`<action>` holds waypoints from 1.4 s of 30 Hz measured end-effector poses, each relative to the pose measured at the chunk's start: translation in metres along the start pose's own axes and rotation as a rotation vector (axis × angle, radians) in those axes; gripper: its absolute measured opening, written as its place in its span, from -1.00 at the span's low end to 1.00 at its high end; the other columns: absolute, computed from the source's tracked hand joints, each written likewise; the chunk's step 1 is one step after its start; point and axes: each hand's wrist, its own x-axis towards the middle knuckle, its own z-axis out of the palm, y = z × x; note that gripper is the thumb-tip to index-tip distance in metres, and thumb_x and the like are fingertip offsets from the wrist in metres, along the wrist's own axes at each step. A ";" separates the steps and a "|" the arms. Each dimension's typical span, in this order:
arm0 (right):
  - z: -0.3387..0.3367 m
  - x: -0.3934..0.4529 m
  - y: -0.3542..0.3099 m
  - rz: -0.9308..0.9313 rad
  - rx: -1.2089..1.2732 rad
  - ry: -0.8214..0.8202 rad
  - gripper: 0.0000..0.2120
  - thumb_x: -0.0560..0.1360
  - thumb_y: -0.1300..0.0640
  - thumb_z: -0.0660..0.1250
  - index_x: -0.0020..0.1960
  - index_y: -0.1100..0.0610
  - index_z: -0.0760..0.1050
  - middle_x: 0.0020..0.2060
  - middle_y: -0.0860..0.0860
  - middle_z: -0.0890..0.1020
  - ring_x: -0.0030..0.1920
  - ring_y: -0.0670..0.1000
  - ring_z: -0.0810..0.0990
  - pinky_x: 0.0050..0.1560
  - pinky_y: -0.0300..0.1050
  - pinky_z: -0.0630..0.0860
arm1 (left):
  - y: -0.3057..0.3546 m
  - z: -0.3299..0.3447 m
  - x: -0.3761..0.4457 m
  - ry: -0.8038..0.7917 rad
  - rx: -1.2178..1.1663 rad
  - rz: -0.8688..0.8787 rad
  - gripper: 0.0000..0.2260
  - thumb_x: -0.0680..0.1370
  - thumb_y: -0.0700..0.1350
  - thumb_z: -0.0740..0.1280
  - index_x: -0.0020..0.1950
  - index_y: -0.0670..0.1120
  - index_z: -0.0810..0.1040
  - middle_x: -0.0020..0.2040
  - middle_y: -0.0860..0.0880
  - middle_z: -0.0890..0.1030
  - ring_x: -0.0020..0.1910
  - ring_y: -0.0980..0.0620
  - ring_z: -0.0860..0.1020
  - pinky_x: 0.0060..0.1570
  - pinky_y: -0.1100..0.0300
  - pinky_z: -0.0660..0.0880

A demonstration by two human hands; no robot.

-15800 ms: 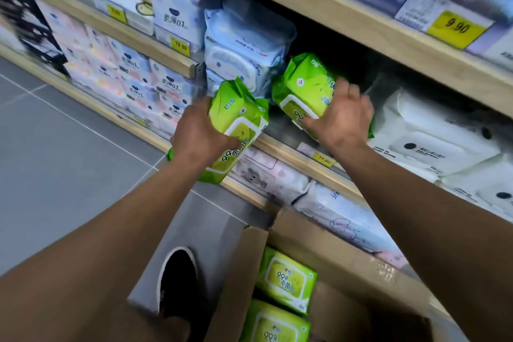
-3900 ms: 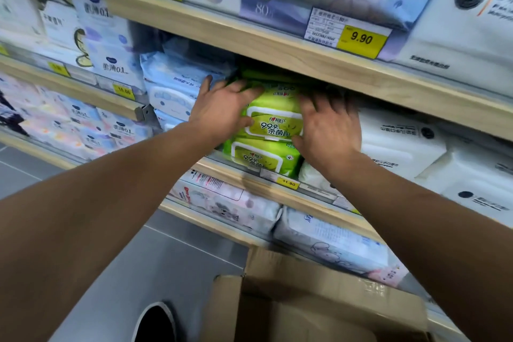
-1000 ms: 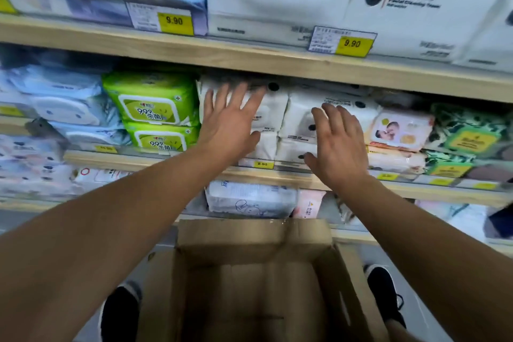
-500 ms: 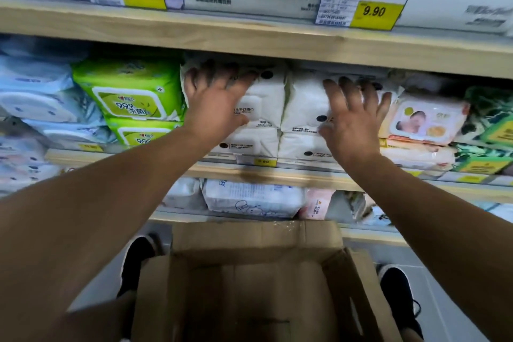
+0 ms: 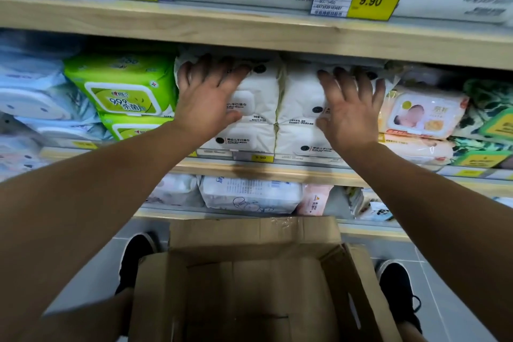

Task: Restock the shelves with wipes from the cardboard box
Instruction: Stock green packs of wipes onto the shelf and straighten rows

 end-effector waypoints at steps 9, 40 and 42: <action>-0.002 -0.026 0.013 -0.060 -0.237 -0.139 0.23 0.28 -0.23 0.50 0.53 -0.04 -0.38 0.54 0.10 -0.11 0.53 0.23 -0.12 0.48 0.31 -0.17 | 0.039 0.019 -0.031 0.061 0.064 0.033 -0.05 0.25 -0.02 0.50 0.53 0.10 0.05 0.54 -0.10 0.10 0.50 -0.24 0.05 0.40 -0.31 -0.05; 0.022 -0.024 -0.013 -0.027 -0.230 -0.116 0.26 0.29 -0.26 0.49 0.53 0.17 -0.36 0.54 0.17 -0.18 0.49 0.38 -0.20 0.42 0.36 -0.27 | 0.042 0.037 -0.024 0.127 0.124 0.009 -0.09 0.25 0.00 0.43 0.53 0.10 0.08 0.49 -0.12 0.20 0.48 -0.26 0.09 0.39 -0.36 -0.04; 0.024 -0.022 -0.010 -0.035 -0.204 -0.106 0.28 0.24 -0.24 0.53 0.54 0.15 -0.30 0.54 0.15 -0.15 0.50 0.38 -0.17 0.40 0.34 -0.30 | 0.042 0.041 -0.024 0.146 0.131 0.009 -0.10 0.25 0.00 0.40 0.53 0.10 0.08 0.50 -0.12 0.18 0.48 -0.26 0.08 0.38 -0.36 -0.05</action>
